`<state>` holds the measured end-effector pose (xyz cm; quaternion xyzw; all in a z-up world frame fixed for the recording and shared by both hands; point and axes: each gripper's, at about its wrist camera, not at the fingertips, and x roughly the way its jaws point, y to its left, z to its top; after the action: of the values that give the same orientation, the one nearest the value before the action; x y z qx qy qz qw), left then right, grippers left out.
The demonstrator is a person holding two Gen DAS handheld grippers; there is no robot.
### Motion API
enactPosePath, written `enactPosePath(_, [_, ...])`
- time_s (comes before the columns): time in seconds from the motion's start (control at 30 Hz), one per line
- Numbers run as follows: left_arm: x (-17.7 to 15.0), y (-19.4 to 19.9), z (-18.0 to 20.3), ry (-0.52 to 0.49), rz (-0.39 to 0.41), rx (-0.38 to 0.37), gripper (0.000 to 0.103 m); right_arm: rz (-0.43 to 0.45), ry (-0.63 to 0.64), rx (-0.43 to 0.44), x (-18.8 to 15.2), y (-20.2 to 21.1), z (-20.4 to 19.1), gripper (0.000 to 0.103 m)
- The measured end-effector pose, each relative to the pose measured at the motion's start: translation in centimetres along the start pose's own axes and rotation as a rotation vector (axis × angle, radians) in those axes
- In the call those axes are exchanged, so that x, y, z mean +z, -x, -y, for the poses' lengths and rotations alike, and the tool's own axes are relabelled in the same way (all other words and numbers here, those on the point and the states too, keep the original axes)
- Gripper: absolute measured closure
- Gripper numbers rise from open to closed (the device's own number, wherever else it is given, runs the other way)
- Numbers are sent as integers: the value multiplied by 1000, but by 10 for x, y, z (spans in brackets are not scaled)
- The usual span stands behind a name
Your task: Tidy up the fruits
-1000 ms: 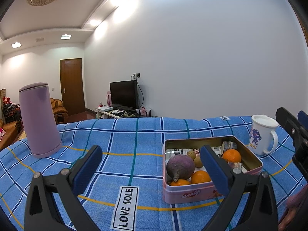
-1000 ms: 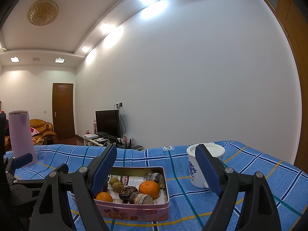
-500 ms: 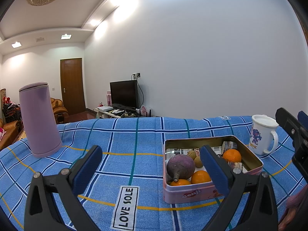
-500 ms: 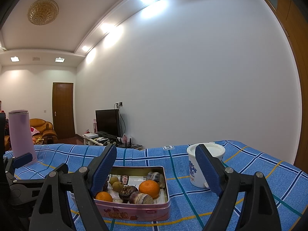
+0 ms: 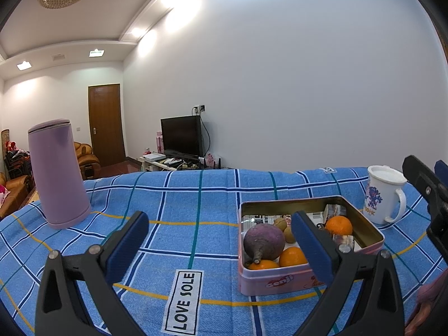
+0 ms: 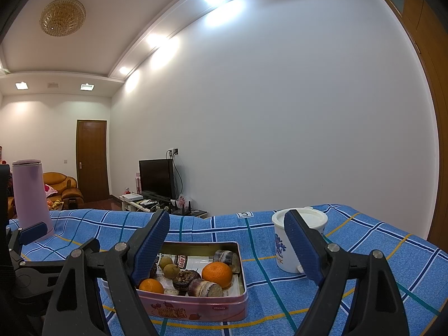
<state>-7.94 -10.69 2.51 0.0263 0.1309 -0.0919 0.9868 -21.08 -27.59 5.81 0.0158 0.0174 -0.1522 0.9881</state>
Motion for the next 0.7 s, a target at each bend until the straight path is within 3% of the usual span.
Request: enactPosePath(0.7, [0, -3, 3, -4, -16, 36, 0, -11, 6, 3, -5, -6, 0, 18])
